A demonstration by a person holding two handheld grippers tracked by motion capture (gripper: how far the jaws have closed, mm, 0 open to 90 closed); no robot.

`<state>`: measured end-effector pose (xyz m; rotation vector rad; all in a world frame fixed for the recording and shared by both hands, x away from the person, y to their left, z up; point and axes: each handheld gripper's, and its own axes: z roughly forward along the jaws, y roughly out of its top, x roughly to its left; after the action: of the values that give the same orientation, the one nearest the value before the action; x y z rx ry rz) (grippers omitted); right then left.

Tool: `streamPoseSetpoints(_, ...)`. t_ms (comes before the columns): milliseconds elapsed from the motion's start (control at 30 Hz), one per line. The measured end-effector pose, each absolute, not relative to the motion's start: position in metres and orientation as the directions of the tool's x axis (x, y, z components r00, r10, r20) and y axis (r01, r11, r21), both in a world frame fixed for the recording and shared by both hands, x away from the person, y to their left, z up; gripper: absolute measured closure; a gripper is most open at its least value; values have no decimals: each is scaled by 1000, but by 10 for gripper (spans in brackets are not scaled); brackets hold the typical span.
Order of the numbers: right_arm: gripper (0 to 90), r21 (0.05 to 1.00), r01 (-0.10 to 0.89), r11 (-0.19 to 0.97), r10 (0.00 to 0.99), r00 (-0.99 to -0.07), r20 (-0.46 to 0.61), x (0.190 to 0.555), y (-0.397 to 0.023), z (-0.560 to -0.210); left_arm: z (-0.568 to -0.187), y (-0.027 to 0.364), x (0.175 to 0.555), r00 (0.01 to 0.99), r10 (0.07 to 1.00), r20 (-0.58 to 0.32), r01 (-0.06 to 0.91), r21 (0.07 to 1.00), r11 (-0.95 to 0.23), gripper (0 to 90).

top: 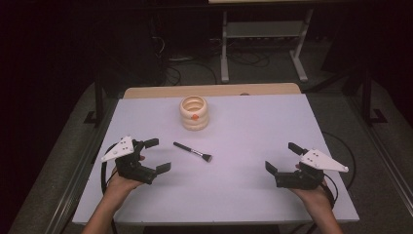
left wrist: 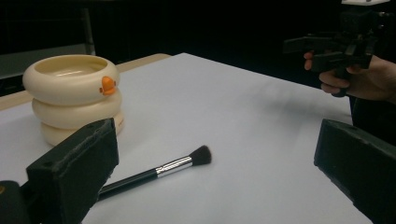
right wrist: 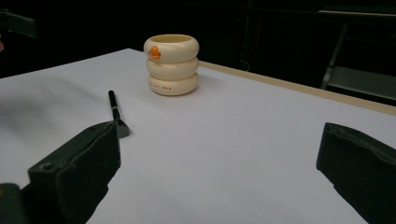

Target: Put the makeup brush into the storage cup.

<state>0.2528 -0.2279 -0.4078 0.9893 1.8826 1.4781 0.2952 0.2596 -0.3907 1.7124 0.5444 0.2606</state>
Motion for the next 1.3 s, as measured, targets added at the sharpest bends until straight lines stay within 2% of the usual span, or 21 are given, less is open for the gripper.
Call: streamPoseSetpoints(1300,0,963,232,135,807,-590,29,252,-227,-409,-389,239,323,872,475,-115,237,949,-206,0)
